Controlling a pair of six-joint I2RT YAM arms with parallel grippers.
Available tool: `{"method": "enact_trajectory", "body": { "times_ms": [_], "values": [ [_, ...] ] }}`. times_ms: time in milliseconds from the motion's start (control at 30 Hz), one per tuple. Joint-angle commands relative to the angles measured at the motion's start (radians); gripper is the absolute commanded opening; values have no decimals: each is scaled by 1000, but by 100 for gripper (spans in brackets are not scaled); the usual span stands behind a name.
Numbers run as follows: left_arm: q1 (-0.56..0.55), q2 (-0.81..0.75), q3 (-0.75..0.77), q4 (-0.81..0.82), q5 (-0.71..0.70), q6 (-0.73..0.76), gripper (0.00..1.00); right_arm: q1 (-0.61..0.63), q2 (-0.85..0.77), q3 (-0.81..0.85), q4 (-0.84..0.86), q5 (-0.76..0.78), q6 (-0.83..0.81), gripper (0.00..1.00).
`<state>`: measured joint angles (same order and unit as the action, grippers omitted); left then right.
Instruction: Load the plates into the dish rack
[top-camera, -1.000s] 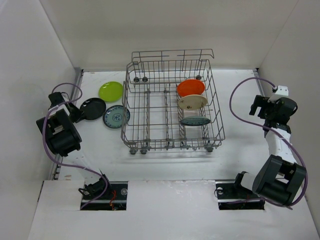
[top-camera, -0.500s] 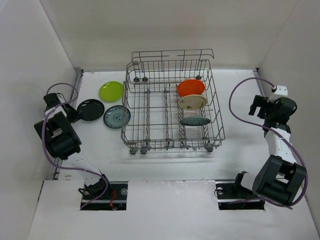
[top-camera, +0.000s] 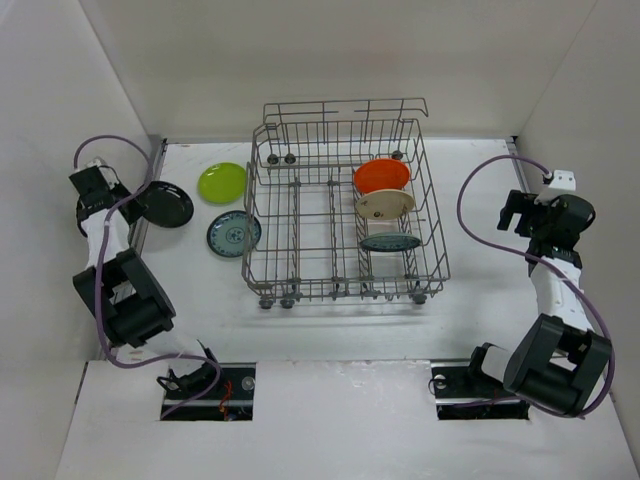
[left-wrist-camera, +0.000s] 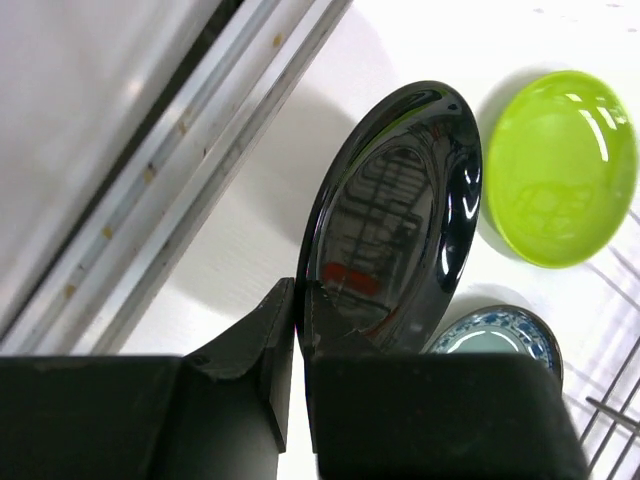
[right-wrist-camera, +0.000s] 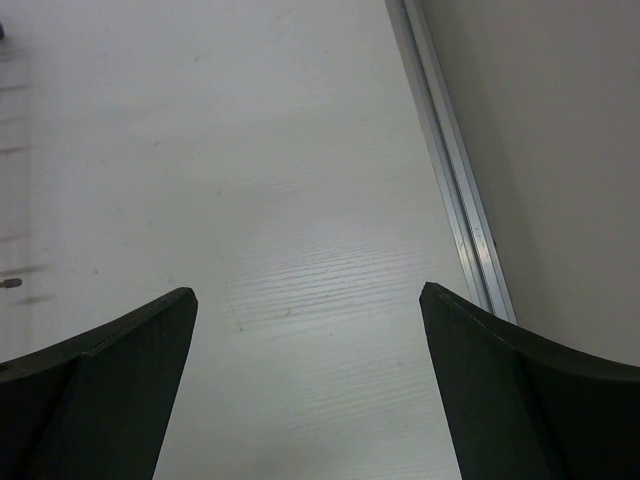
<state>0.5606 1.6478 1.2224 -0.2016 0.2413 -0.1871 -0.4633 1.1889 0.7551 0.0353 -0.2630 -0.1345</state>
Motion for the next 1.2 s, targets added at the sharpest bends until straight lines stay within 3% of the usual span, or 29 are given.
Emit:
{"method": "enact_trajectory", "body": {
  "times_ms": [0, 233, 433, 633, 933, 1167],
  "values": [
    [-41, -107, 74, 13, -31, 89, 0, 2, -34, 1, 63, -28, -2, 99],
    [-185, -235, 181, 34, -146, 303, 0, 2, -52, -14, 77, -44, -2, 100],
    [-288, -261, 279, 53, -214, 446, 0, 2, -61, -20, 78, -55, -1, 100],
    [-426, -267, 327, 80, -244, 704, 0, 4, -66, -23, 81, -65, -2, 100],
    [-676, -272, 279, 168, -267, 1047, 0, 1, -80, -34, 92, -73, -2, 100],
    [-770, -273, 215, 179, -221, 1138, 0, -1, -83, -36, 94, -78, -2, 100]
  ]
}}
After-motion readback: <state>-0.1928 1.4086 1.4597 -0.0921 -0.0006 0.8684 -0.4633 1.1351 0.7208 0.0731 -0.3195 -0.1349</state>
